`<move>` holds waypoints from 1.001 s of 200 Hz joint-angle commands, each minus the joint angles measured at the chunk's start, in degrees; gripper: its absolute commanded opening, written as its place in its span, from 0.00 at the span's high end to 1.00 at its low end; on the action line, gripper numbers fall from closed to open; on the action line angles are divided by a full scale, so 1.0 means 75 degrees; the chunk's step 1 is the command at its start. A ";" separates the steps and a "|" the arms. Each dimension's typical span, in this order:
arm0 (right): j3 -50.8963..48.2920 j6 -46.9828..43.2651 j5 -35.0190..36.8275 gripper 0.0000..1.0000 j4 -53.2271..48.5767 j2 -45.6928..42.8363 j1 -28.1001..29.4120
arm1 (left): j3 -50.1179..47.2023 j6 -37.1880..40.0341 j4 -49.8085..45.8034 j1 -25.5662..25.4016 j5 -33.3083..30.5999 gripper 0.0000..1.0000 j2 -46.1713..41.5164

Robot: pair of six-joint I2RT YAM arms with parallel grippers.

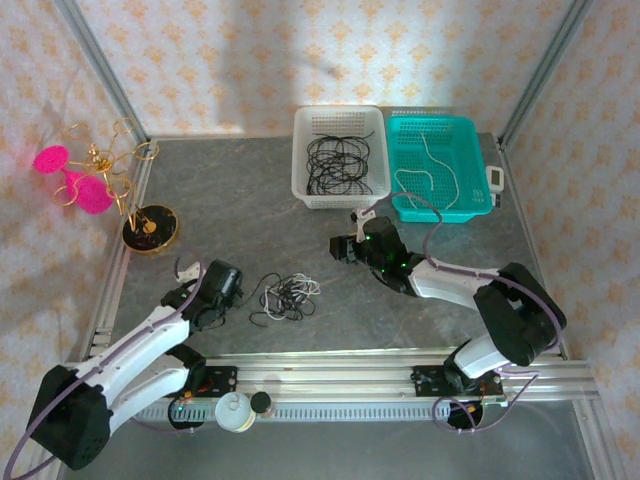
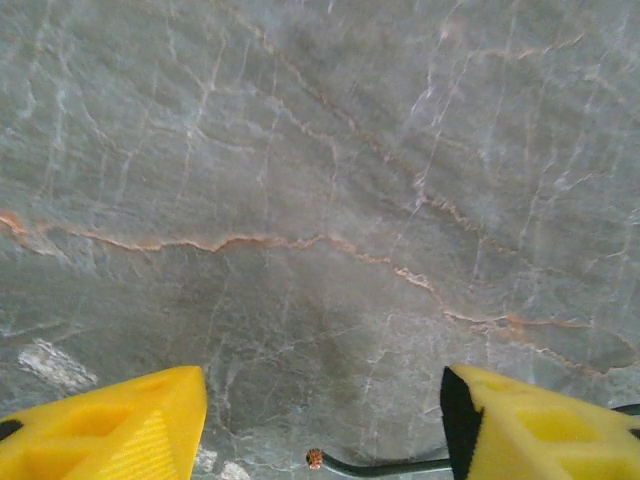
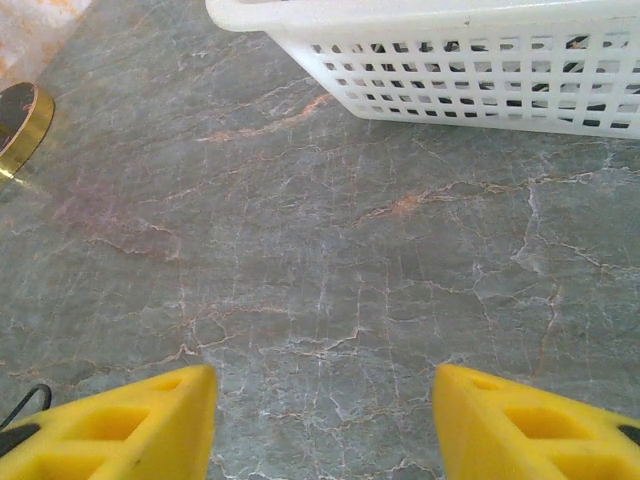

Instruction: Untangle the cables

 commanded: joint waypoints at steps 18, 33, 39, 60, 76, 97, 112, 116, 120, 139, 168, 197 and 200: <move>-0.0074 -0.0132 -0.0001 0.41 0.0299 0.0143 0.0015 | -0.0392 -0.0305 0.0828 -0.0047 0.0201 0.49 0.0445; -0.0064 -0.0152 -0.0011 0.41 0.0274 0.0144 0.0013 | -0.0426 -0.0301 0.1156 -0.0046 0.0248 0.61 0.0603; -0.0062 -0.0152 -0.0012 0.41 0.0268 0.0139 0.0013 | -0.0415 -0.0283 0.1253 -0.0037 0.0270 0.67 0.0674; -0.0062 -0.0166 0.0014 0.41 0.0222 0.0074 0.0013 | -0.0252 -0.0151 0.1341 -0.0055 0.0181 0.91 0.0859; -0.0074 -0.0208 0.0022 0.40 0.0210 0.0009 0.0013 | -0.0011 0.0018 0.1205 -0.0149 -0.0159 1.00 0.0830; -0.0096 -0.0248 -0.0023 0.40 0.0214 -0.0075 0.0026 | 0.0396 0.0367 0.1041 -0.0374 -0.0682 1.00 0.0490; -0.0177 -0.0244 -0.0128 0.40 0.0334 -0.0215 0.0026 | 0.0711 0.0786 0.1046 -0.0488 -0.0829 1.00 0.0244; -0.0211 -0.0243 -0.0151 0.40 0.0377 -0.0264 0.0025 | 0.0796 0.0919 0.1054 -0.0522 -0.0847 1.00 0.0195; -0.0243 -0.0245 -0.0182 0.40 0.0412 -0.0309 0.0025 | 0.0895 0.1071 0.1091 -0.0552 -0.0843 1.00 0.0141; -0.0455 -0.0248 -0.0354 0.40 0.0727 -0.0583 0.0027 | 0.1387 0.1847 0.1166 -0.0742 -0.0733 1.00 -0.0014; -0.0879 -0.0263 -0.0766 0.40 0.1356 -0.1099 0.0034 | 0.2392 0.2908 0.0959 -0.1149 -0.1024 1.00 -0.0091; -0.1322 -0.0546 -0.1653 0.41 0.2007 -0.1677 0.0028 | 0.3024 0.4002 0.1826 -0.1460 -0.0638 1.00 -0.0217; -0.1386 -0.0609 -0.1793 0.41 0.2104 -0.1738 0.0025 | 0.3053 0.4133 0.1980 -0.1490 -0.0545 1.00 -0.0221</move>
